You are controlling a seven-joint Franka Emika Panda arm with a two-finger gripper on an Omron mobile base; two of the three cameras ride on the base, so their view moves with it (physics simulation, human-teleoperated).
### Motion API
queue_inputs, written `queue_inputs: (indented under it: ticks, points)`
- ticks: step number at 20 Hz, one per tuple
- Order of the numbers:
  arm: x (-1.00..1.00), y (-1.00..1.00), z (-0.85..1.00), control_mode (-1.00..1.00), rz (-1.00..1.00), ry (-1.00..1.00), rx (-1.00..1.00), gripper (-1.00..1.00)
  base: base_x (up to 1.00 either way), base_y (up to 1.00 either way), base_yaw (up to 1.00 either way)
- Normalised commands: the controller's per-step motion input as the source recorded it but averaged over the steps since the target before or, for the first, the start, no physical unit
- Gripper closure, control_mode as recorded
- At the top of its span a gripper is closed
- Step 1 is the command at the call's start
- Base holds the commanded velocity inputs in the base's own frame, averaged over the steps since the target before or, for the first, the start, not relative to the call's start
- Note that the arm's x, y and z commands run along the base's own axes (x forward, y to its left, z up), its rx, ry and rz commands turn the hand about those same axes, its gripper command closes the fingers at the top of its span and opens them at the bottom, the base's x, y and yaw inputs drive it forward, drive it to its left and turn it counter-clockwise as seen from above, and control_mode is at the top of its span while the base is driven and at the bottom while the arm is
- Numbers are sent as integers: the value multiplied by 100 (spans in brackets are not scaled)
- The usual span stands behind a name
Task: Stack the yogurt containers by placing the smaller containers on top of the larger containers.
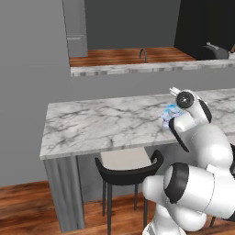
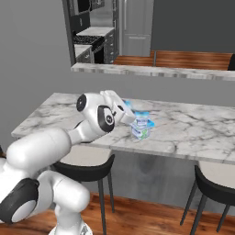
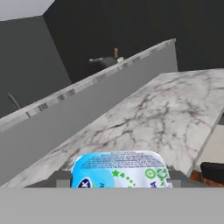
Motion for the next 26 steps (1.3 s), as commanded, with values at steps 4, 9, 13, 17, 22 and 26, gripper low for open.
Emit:
queue_inputs:
  ticks: [4, 9, 13, 17, 22, 26]
  points:
    - [27, 0, 15, -100, 0, 15, -9, 100, 0, 0, 0]
    - [8, 1, 10, -100, 0, 12, -8, 100, 0, 0, 0]
    - [0, 4, 0, -100, 0, 1, -8, 100, 0, 0, 0]
    - [0, 4, 0, -100, 0, 0, -7, 100, 0, 0, 0]
    - [0, 0, 0, -100, 0, 6, -6, 100, 0, 0, 0]
    - [0, 0, 0, -100, 0, 5, -4, 100, 0, 0, 0]
